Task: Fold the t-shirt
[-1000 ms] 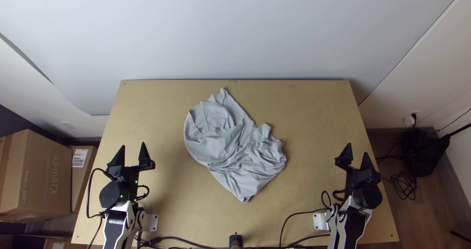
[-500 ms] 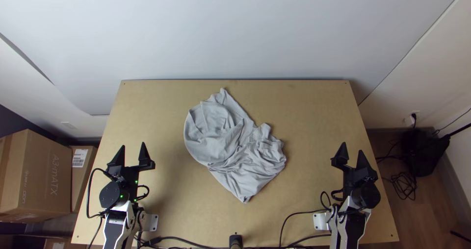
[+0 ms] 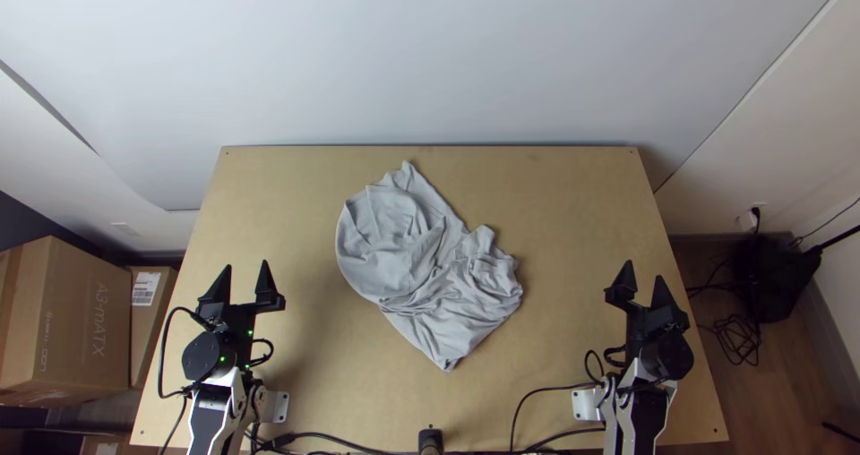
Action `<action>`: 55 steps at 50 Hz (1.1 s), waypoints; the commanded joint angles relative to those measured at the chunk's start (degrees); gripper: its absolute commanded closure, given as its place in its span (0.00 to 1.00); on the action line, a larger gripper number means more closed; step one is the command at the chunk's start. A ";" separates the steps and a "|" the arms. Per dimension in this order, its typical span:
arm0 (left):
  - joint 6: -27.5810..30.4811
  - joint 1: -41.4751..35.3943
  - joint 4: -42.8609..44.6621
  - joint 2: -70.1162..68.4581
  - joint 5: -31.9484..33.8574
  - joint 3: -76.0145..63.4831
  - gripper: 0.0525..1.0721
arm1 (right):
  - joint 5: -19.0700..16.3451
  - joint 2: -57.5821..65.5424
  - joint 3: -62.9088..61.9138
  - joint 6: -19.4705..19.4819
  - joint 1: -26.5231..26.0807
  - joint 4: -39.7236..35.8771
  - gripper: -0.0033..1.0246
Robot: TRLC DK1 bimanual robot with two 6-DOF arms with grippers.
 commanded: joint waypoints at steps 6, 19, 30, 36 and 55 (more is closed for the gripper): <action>10.98 0.19 -0.52 -0.12 0.52 -2.61 0.05 | 0.40 -0.03 -0.07 -1.29 2.01 -1.52 0.04; 13.18 1.86 -6.85 0.49 2.54 1.17 0.05 | 0.75 5.06 -0.07 -3.66 0.61 -1.61 0.04; 13.79 2.21 -12.04 2.78 2.63 7.32 0.05 | 0.75 1.20 1.86 -3.66 2.36 -1.35 0.04; 14.32 2.21 -13.18 4.80 2.63 10.40 0.05 | 0.40 1.02 5.20 -5.51 2.45 0.85 0.04; 14.06 3.09 -15.55 24.58 2.54 28.24 0.05 | -1.53 15.79 25.06 -4.10 5.44 -3.81 0.04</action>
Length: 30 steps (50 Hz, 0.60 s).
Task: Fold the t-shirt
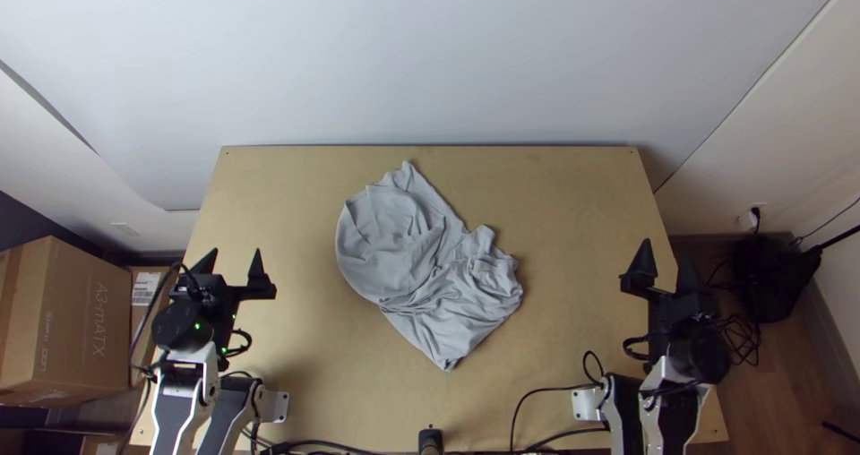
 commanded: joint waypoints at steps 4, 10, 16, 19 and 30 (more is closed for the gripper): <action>-0.11 0.38 -2.09 7.96 0.44 9.24 0.05 | -0.44 6.80 10.79 0.97 4.69 -6.94 0.04; -3.10 -0.94 -7.19 15.08 0.53 16.10 0.05 | -0.44 11.98 17.03 3.08 10.32 -15.99 0.04; -6.70 -1.73 -14.49 21.59 1.24 23.57 0.05 | -0.44 16.11 21.17 8.71 13.66 -23.99 0.04; -7.93 -1.73 -15.81 22.38 2.55 25.15 0.05 | -1.76 17.69 21.60 11.96 13.83 -26.10 0.04; -12.06 -1.55 -21.69 23.34 4.40 29.02 0.05 | -4.83 26.31 22.66 19.96 19.46 -35.76 0.04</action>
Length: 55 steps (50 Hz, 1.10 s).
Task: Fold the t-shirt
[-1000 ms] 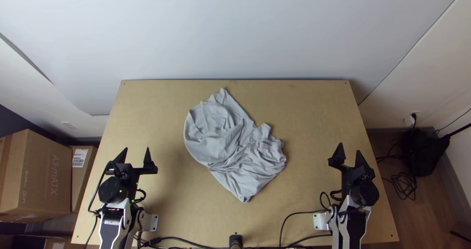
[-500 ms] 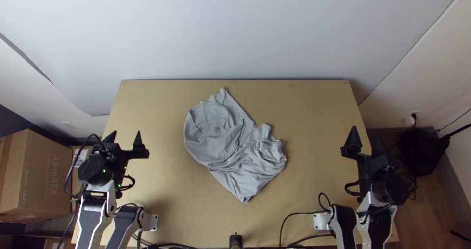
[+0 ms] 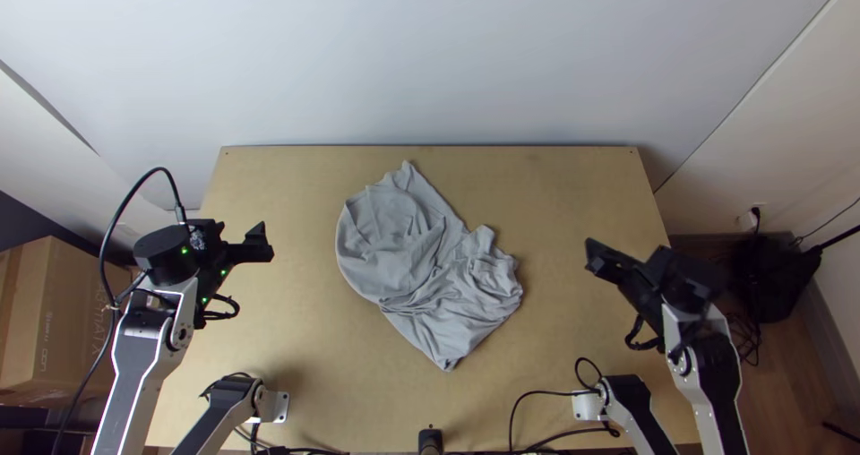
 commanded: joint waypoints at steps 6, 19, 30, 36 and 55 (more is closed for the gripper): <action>-4.29 0.26 -3.30 0.59 1.65 3.16 0.05 | -1.08 5.01 1.18 6.55 6.36 -6.72 0.04; -7.10 1.76 -6.29 1.12 1.74 3.16 0.05 | -6.79 9.32 -1.81 12.79 11.64 -11.29 0.04; -9.39 1.85 -7.25 1.03 1.74 3.08 0.05 | -10.04 13.97 -1.90 21.22 18.05 -12.78 0.10; -9.91 1.76 -7.34 0.68 1.82 3.16 0.05 | -13.47 23.55 1.44 20.52 17.97 -17.79 0.14; -10.00 2.20 -9.10 -0.73 1.74 2.81 0.05 | -15.84 37.97 2.06 13.31 21.39 -17.44 0.21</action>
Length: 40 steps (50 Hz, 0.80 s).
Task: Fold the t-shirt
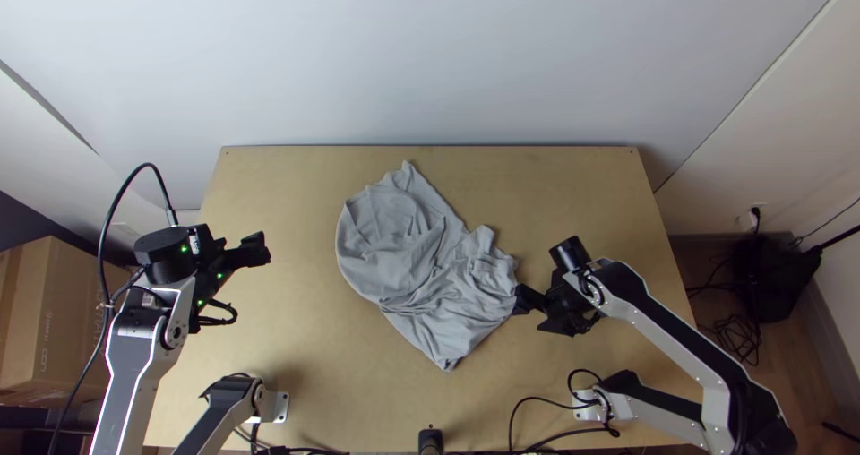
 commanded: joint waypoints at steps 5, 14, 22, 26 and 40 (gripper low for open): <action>-1.04 0.80 -1.21 -1.41 0.45 0.91 0.05 | -0.54 5.77 1.64 -2.58 2.23 1.54 0.22; -0.51 1.94 -1.47 -1.93 0.36 0.65 0.05 | -0.54 9.37 3.31 -2.49 4.17 4.35 0.24; -0.25 2.38 -1.47 -2.20 0.36 0.47 0.05 | -0.54 14.03 5.60 -2.58 5.48 5.93 0.24; 0.10 2.64 -1.47 -2.11 0.36 0.38 0.05 | -0.54 16.22 6.48 -2.58 5.66 6.81 0.25; 0.72 3.00 -1.30 -1.67 0.36 0.12 0.05 | 0.86 18.95 8.15 -3.99 6.36 11.73 0.95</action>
